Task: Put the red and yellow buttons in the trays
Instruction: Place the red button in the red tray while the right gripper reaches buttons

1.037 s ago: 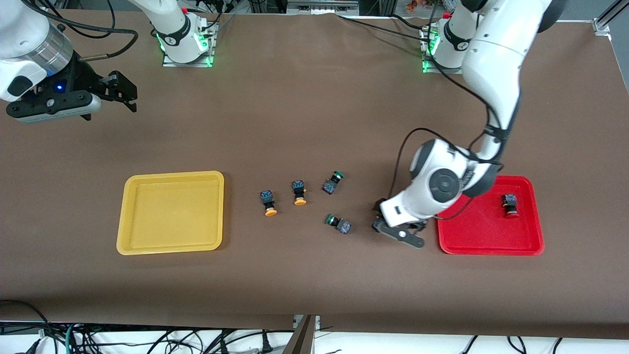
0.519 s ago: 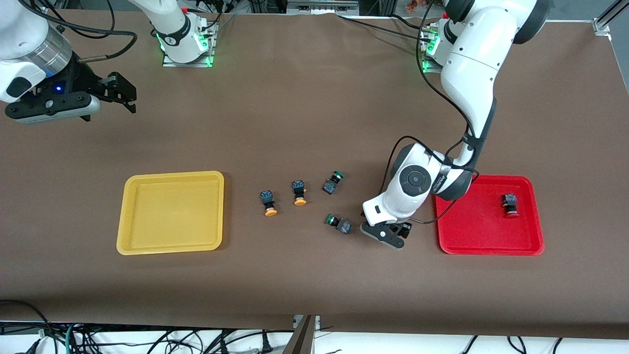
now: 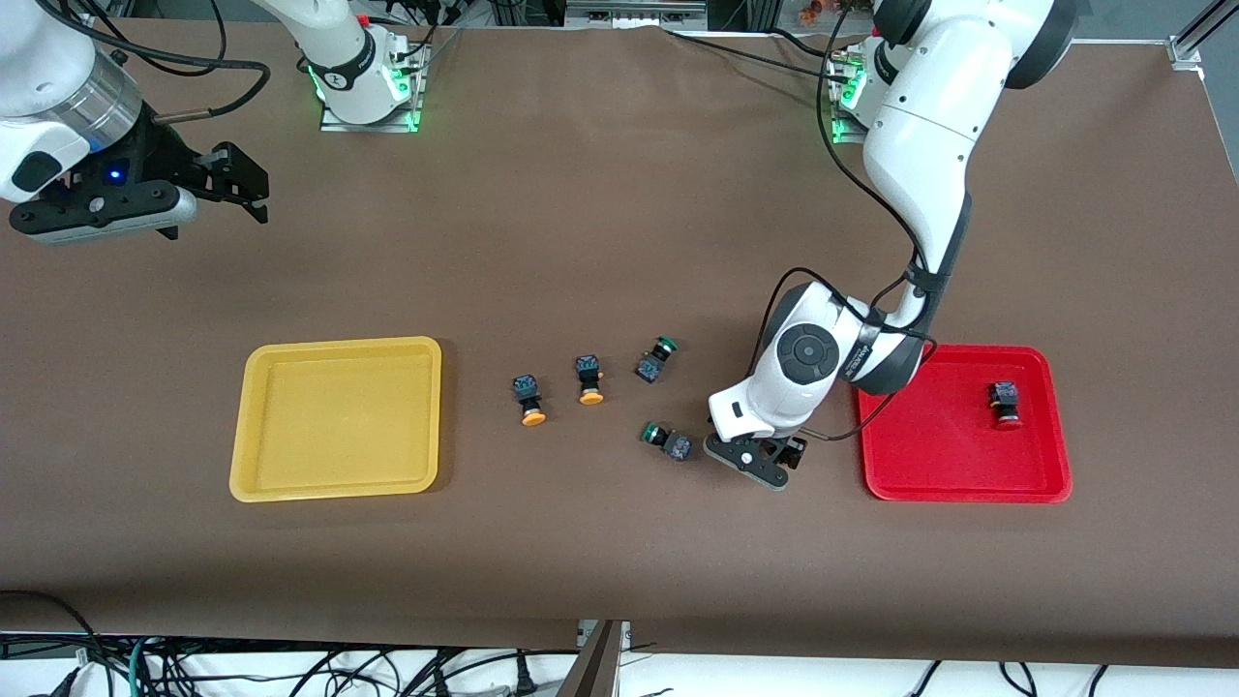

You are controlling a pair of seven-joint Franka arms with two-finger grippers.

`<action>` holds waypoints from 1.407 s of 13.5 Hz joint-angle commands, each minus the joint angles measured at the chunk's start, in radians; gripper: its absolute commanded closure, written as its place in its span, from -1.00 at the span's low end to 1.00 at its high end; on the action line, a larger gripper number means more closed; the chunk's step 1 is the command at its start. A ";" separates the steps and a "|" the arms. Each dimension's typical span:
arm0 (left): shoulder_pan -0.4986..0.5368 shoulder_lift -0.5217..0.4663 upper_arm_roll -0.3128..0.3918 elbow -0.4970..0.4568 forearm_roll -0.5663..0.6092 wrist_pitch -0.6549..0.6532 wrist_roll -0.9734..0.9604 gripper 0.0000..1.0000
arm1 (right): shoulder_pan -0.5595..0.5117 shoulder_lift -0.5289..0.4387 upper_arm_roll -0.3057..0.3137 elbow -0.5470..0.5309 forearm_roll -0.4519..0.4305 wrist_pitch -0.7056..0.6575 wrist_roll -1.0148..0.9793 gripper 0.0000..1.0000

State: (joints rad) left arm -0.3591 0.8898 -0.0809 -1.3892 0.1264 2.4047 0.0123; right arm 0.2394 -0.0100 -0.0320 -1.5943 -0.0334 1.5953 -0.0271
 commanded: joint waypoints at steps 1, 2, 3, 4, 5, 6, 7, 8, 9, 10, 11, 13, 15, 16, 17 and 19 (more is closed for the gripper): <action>-0.001 0.008 0.003 -0.002 0.051 -0.002 0.049 -0.73 | 0.003 0.007 -0.003 0.019 0.015 -0.003 -0.002 -1.00; 0.006 0.005 0.001 -0.007 0.053 -0.006 0.075 -0.42 | 0.003 0.007 -0.003 0.019 0.015 -0.005 -0.001 -0.99; 0.008 0.001 0.001 -0.008 0.052 -0.010 0.078 0.15 | 0.003 0.005 -0.003 0.019 0.015 -0.005 -0.001 -0.99; 0.009 -0.008 0.000 -0.013 0.052 -0.016 0.066 0.58 | 0.003 0.007 -0.003 0.019 0.015 -0.003 -0.001 -0.99; 0.011 -0.024 0.000 -0.013 0.047 -0.038 0.064 0.64 | 0.003 0.007 -0.003 0.019 0.015 -0.005 -0.001 -0.99; 0.025 -0.053 -0.002 -0.011 0.039 -0.085 0.072 0.64 | 0.003 0.007 -0.003 0.019 0.013 -0.005 0.001 -0.99; 0.073 -0.092 -0.013 -0.010 0.036 -0.148 0.080 0.72 | 0.003 0.007 -0.003 0.019 0.013 -0.005 0.001 -0.99; 0.127 -0.132 -0.043 -0.011 0.036 -0.209 0.081 0.73 | 0.003 0.007 -0.003 0.019 0.015 -0.005 0.012 -0.99; 0.185 -0.168 -0.077 -0.014 0.035 -0.275 0.074 0.71 | 0.003 0.007 -0.003 0.019 0.016 -0.005 0.012 -1.00; 0.225 -0.198 -0.086 -0.019 0.032 -0.335 0.075 0.70 | 0.003 0.007 -0.003 0.019 0.018 -0.005 0.009 -1.00; 0.259 -0.231 -0.086 -0.052 0.030 -0.358 0.078 0.69 | 0.004 0.007 -0.002 0.019 0.018 -0.005 0.010 -0.99; 0.333 -0.294 -0.086 -0.157 0.030 -0.352 0.078 0.68 | 0.012 0.013 0.001 0.019 0.017 0.020 0.012 -0.99; 0.440 -0.348 -0.105 -0.271 0.027 -0.294 0.078 0.68 | 0.018 0.155 0.001 0.026 0.018 0.133 -0.002 -0.99; 0.497 -0.380 -0.124 -0.359 0.027 -0.229 0.078 0.68 | 0.035 0.177 0.001 0.033 0.020 0.132 0.010 -0.99; 0.532 -0.399 -0.134 -0.428 0.027 -0.167 0.078 0.65 | 0.063 0.208 0.001 0.031 0.007 0.146 0.007 -0.99; 0.558 -0.399 -0.135 -0.514 0.015 -0.052 0.068 0.65 | 0.086 0.403 0.001 0.036 0.007 0.210 0.010 -0.99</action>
State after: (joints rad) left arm 0.1701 0.5585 -0.1923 -1.7576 0.1542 2.2513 0.0843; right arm 0.2984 0.2219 -0.0255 -1.6003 -0.0279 1.7595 -0.0268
